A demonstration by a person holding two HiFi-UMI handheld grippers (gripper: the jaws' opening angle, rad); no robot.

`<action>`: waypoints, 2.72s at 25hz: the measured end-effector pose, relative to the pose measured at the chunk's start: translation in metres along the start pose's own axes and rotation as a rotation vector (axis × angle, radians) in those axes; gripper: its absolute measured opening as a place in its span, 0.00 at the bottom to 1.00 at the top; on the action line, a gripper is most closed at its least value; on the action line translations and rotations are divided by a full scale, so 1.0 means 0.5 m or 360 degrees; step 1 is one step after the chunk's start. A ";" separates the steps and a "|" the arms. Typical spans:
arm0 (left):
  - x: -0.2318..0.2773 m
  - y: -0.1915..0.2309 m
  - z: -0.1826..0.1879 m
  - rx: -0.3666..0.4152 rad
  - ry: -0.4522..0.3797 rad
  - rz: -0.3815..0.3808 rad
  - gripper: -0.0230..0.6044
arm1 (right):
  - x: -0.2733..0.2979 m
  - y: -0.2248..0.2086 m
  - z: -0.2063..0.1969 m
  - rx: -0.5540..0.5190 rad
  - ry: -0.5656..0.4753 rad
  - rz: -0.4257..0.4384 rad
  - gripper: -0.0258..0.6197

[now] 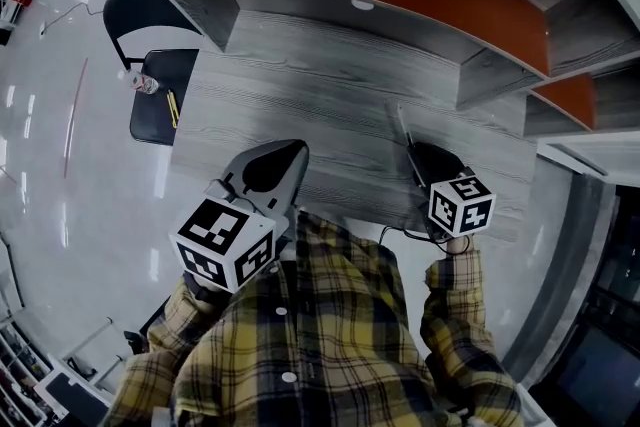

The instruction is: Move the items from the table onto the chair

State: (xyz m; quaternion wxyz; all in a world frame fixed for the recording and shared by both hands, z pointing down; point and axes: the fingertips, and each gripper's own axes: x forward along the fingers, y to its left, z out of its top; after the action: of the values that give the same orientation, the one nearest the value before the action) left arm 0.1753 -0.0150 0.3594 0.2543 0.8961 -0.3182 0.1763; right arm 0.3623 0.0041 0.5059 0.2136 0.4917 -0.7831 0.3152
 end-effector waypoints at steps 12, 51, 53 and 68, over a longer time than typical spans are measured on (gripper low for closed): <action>-0.044 0.071 0.004 -0.0101 -0.0092 0.0121 0.04 | -0.047 0.191 0.117 -0.0125 -0.0207 0.0278 0.14; -0.602 1.071 -0.313 -0.0586 0.0031 0.0485 0.04 | 0.906 1.175 0.193 -0.0132 0.0169 0.0604 0.14; -0.594 1.103 -0.345 -0.0619 0.0032 0.0505 0.04 | 0.960 1.179 0.172 -0.0114 0.0196 0.0592 0.14; -0.563 1.245 -0.576 -0.0860 0.0121 0.0588 0.04 | 1.331 1.081 -0.095 -0.0117 0.0503 0.0277 0.14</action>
State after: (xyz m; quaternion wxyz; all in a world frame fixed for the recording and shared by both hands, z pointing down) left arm -0.4868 -0.1322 0.6718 0.4582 0.7161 -0.5010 0.1621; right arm -0.4087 -0.2136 0.8151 0.3237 0.3584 -0.7903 0.3770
